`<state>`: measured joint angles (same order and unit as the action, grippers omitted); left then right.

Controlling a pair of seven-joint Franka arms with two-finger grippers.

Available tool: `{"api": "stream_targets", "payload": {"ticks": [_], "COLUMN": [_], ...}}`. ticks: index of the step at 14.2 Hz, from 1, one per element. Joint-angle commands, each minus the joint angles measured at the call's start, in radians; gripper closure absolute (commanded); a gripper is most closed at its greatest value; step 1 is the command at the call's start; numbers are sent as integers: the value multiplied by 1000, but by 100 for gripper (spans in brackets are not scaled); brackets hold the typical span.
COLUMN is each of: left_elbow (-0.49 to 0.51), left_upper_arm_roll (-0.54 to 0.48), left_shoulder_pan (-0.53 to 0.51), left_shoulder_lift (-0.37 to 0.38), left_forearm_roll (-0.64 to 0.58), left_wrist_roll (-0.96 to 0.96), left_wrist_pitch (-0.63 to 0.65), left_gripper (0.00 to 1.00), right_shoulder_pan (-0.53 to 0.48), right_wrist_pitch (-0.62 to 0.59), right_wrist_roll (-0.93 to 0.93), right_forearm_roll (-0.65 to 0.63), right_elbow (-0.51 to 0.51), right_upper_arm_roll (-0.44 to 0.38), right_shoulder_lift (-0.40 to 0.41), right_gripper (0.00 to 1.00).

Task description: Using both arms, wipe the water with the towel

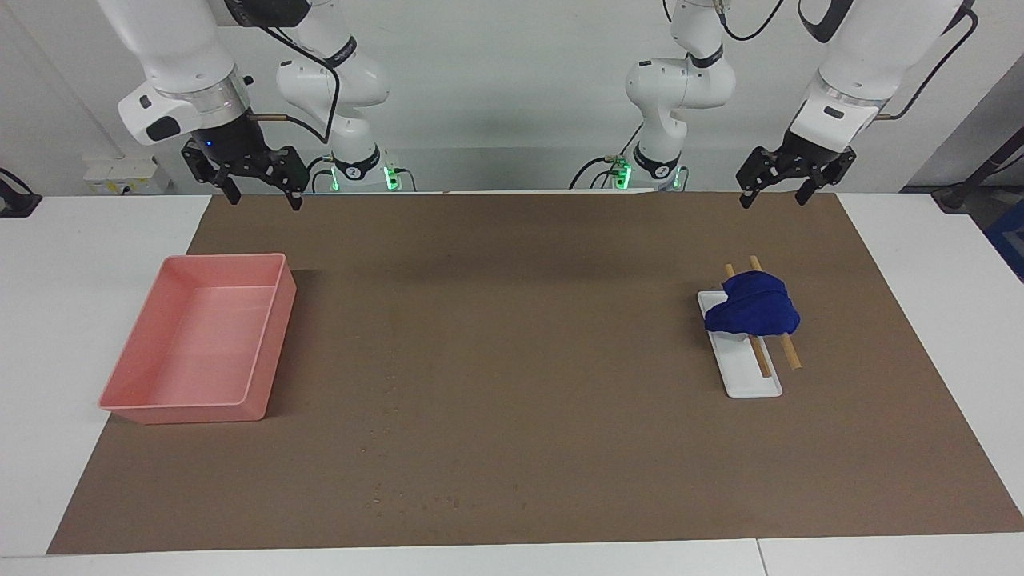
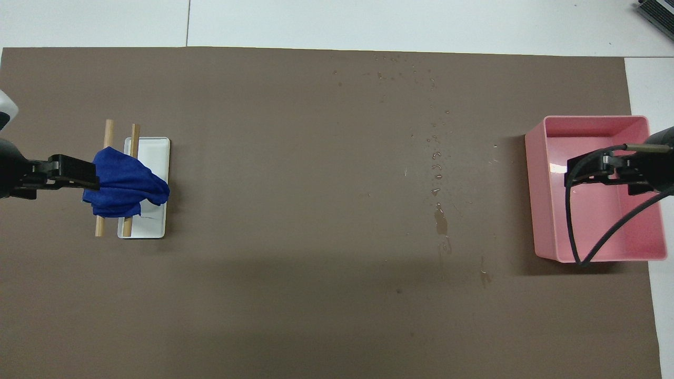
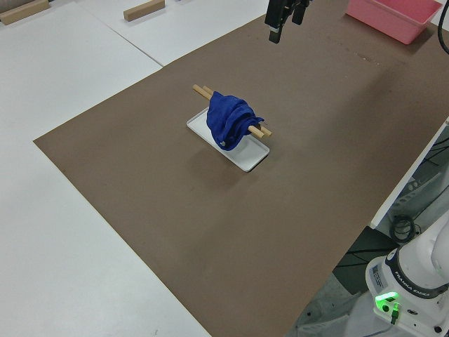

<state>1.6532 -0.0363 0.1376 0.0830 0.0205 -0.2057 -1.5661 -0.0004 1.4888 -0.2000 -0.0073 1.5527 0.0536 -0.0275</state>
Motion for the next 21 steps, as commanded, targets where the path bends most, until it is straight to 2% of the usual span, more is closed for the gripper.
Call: {"api": "stream_targets", "payload": {"ticks": [1, 4, 7, 11, 15, 17, 19, 21], "left_elbow": [78, 173, 256, 309, 333, 379, 392, 424], "left_upper_arm_roll": [-7, -8, -11, -10, -10, -10, -8, -8], "left_shoulder_pan": [-6, -26, -64, -105, -121, -141, -141, -138], "left_shoulder_lift": [40, 78, 95, 40, -64, -77, -101, -94], "left_forearm_roll": [-1, -1, -11, -83, -91, -91, -91, -91], "left_wrist_roll": [-107, -205, -199, -65, 12, 84, 86, 85], "left_wrist_pitch": [-74, -165, -259, -371, -480, -546, -577, -589], "left_gripper": [0, 0, 0, 0, 0, 0, 0, 0], "right_shoulder_pan": [-4, -4, -4, -13, -3, -3, -1, 0], "right_wrist_pitch": [5, 5, 5, 5, 21, 36, 50, 51], "right_wrist_roll": [19, 25, 25, 31, 16, 14, 2, 1], "right_forearm_roll": [-5, -3, -2, -2, -3, -10, -20, -22], "right_elbow": [27, 27, 26, 29, 47, 44, 35, 32], "right_upper_arm_roll": [3, 3, 3, 3, 6, 6, 8, 8], "right_shoulder_lift": [-23, -23, -26, -28, -37, -32, -25, -22], "right_gripper": [0, 0, 0, 0, 0, 0, 0, 0]}}
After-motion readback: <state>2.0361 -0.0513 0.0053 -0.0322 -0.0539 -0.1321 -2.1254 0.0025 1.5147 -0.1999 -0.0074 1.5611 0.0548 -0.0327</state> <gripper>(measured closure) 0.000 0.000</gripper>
